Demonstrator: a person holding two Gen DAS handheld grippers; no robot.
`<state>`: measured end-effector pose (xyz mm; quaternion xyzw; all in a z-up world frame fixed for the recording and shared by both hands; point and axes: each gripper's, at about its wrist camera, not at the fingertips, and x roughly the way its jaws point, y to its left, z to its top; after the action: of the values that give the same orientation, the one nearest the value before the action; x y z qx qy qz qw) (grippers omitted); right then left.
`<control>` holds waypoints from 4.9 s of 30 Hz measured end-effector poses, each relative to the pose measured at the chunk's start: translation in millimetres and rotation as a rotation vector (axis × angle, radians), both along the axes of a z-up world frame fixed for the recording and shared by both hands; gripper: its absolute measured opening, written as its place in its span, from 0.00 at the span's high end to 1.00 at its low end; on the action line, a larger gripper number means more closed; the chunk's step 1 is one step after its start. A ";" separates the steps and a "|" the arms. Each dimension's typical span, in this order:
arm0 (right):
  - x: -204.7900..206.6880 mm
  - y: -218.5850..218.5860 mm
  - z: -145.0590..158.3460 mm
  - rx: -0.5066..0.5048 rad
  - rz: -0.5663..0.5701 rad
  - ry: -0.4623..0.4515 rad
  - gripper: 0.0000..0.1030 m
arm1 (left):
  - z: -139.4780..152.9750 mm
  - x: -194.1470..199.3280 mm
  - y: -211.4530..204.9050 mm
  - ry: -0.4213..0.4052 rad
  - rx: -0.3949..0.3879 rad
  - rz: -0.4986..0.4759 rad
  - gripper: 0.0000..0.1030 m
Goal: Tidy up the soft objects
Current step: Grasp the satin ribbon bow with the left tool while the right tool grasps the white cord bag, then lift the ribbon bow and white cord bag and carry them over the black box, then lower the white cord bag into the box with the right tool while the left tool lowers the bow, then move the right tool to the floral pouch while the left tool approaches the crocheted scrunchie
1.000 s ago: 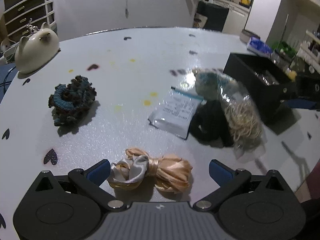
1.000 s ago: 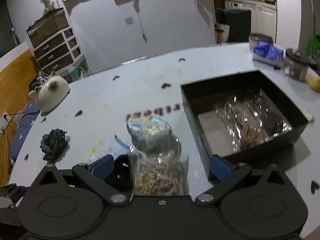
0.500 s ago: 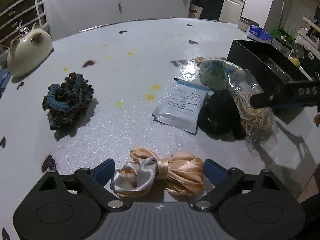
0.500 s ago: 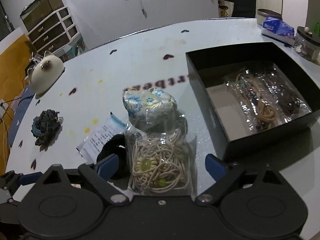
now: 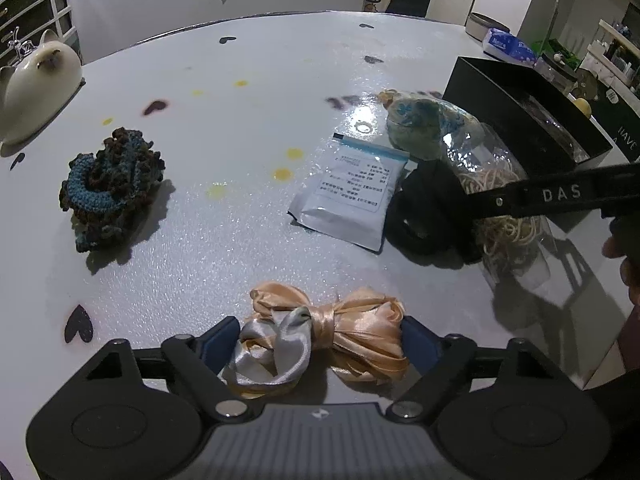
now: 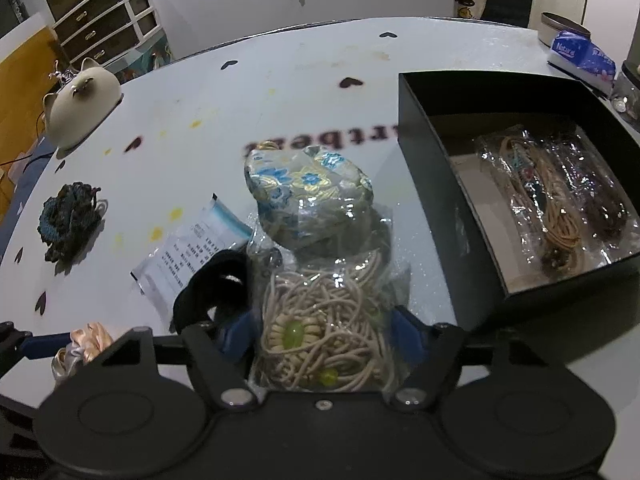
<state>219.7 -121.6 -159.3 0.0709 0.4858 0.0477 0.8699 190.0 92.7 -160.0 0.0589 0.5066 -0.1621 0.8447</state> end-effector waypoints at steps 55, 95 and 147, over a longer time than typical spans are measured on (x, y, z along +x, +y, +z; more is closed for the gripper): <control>-18.6 -79.0 117.5 0.130 0.106 -0.341 0.51 | 106.0 14.5 -22.3 -0.280 -0.323 0.257 0.51; 36.3 -196.5 27.4 0.311 0.054 -0.051 0.49 | 69.9 144.6 -204.8 0.112 -0.545 0.215 0.46; 21.8 -247.8 85.3 0.200 0.079 -0.241 0.60 | 90.4 81.1 -222.7 -0.088 -0.233 0.199 0.43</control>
<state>241.5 -369.4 -74.0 0.1316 0.3730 0.1382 0.9080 271.1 -130.1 -69.6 -0.0831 0.4500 -0.1325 0.8792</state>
